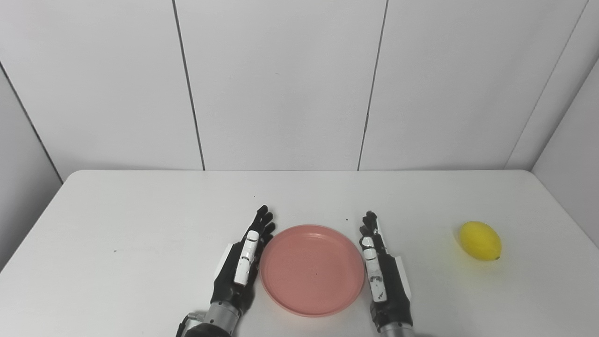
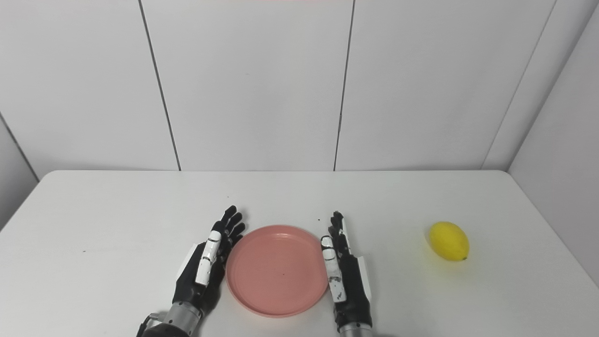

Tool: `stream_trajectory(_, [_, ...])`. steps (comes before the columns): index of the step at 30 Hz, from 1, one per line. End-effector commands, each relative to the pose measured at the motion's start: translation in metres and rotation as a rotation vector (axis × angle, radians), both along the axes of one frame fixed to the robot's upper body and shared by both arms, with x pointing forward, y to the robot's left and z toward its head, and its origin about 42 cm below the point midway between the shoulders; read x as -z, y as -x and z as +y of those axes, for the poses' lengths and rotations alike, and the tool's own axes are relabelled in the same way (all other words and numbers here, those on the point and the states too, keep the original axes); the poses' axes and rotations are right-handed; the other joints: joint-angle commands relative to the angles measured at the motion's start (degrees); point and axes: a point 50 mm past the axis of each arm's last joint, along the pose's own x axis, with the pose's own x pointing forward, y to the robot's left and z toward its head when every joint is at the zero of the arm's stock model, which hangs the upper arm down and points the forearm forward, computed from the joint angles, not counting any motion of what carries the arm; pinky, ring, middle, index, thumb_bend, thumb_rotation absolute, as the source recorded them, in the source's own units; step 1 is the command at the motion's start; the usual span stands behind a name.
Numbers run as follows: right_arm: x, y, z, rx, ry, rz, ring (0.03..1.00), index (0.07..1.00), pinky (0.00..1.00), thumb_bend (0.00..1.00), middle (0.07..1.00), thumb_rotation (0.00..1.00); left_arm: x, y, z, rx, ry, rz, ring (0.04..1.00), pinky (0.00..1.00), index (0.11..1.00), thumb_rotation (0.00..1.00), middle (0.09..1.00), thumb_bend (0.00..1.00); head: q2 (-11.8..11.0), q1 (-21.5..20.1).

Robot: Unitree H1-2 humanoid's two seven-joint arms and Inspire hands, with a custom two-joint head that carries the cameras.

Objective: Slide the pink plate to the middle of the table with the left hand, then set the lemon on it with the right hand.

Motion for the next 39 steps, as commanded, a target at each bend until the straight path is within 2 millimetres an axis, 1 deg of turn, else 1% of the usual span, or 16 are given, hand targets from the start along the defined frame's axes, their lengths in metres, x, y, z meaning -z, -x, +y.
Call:
stream_trajectory(1, [-0.018,-0.006,-0.004,0.037,0.017,-0.113,0.989,0.992,1.0,0.62,0.995,1.0,-0.001,-0.002,-0.005,0.0,-0.01,-0.023,0.992,1.0,0.988,1.0,0.997,0.45,0.1,0.2])
stream_trajectory(3, [-0.02,-0.007,-0.01,0.069,0.046,-0.116,0.985,0.99,1.0,0.64,0.994,1.0,0.001,-0.003,-0.005,-0.011,-0.025,-0.031,0.992,1.0,0.989,1.0,0.998,0.44,0.1,0.2])
stream_trajectory(5, [-0.021,-0.009,-0.017,0.099,0.074,-0.119,0.997,0.986,1.0,0.68,0.994,1.0,0.002,-0.004,-0.006,-0.023,-0.04,-0.041,0.994,1.0,0.992,1.0,0.999,0.43,-0.1,0.1])
stream_trajectory(10, [-0.028,-0.011,-0.029,0.188,0.156,-0.128,0.995,0.97,0.99,0.71,0.982,1.0,0.004,-0.005,-0.006,-0.053,-0.06,-0.062,0.998,1.0,0.996,1.0,1.0,0.4,-0.4,-0.2])
stream_trajectory(12, [-0.029,-0.011,-0.036,0.205,0.184,-0.143,0.994,0.982,0.98,0.67,0.984,1.0,0.004,-0.005,-0.006,-0.068,-0.068,-0.069,1.0,1.0,0.999,1.0,1.0,0.37,-0.7,-0.5])
stream_trajectory(18, [-0.039,-0.014,-0.058,0.253,0.302,-0.193,1.0,0.998,0.99,0.64,0.997,1.0,0.005,-0.009,-0.003,-0.093,-0.094,-0.086,1.0,1.0,1.0,1.0,1.0,0.36,-0.8,-1.0])
stream_trajectory(20, [-0.043,-0.015,-0.066,0.275,0.35,-0.206,0.985,0.982,0.96,0.64,0.983,0.96,0.005,-0.009,-0.003,-0.101,-0.097,-0.087,1.0,1.0,1.0,1.0,1.0,0.35,-0.7,-0.9])
stream_trajectory(22, [-0.047,-0.016,-0.073,0.301,0.381,-0.213,0.957,0.966,0.92,0.64,0.962,0.82,0.005,-0.01,-0.002,-0.108,-0.098,-0.087,1.0,1.0,1.0,1.0,1.0,0.34,-0.6,-0.9])
stream_trajectory(24, [-0.05,-0.017,-0.081,0.33,0.412,-0.22,0.949,0.963,0.91,0.65,0.957,0.77,0.006,-0.011,0.0,-0.113,-0.108,-0.083,1.0,1.0,1.0,1.0,1.0,0.34,-0.9,-1.6])
stream_trajectory(25, [-0.051,-0.018,-0.083,0.343,0.427,-0.223,0.939,0.958,0.9,0.66,0.949,0.72,0.006,-0.012,0.001,-0.116,-0.115,-0.081,1.0,1.0,1.0,1.0,1.0,0.34,-0.9,-1.6])
stream_trajectory(27, [-0.055,-0.018,-0.09,0.386,0.478,-0.231,0.931,0.95,0.9,0.68,0.938,0.67,0.006,-0.012,0.004,-0.115,-0.13,-0.088,1.0,1.0,1.0,1.0,1.0,0.35,-0.8,-3.3])
stream_trajectory(29, [-0.059,-0.018,-0.095,0.431,0.526,-0.24,0.922,0.934,0.89,0.7,0.924,0.62,0.007,-0.013,0.007,-0.107,-0.129,-0.085,1.0,1.0,1.0,1.0,1.0,0.38,-1.0,-4.7])
stream_trajectory(31, [-0.063,-0.019,-0.098,0.466,0.558,-0.232,0.914,0.925,0.88,0.72,0.916,0.57,0.007,-0.012,0.009,-0.103,-0.127,-0.082,1.0,1.0,1.0,1.0,1.0,0.4,-0.9,-5.2])
stream_trajectory(36, [-0.072,-0.022,-0.114,0.516,0.599,-0.202,0.898,0.919,0.86,0.75,0.905,0.51,0.006,-0.014,0.016,-0.087,-0.12,-0.07,1.0,1.0,1.0,1.0,1.0,0.41,-0.9,-7.3])
stream_trajectory(38, [-0.076,-0.023,-0.12,0.533,0.618,-0.195,0.889,0.907,0.85,0.75,0.895,0.47,0.006,-0.014,0.019,-0.082,-0.115,-0.067,1.0,1.0,1.0,1.0,1.0,0.42,-1.0,-8.7])
stream_trajectory(39, [-0.078,-0.024,-0.123,0.546,0.64,-0.191,0.878,0.898,0.82,0.75,0.888,0.46,0.006,-0.015,0.02,-0.079,-0.113,-0.069,1.0,1.0,1.0,1.0,1.0,0.44,-0.9,-10.3])
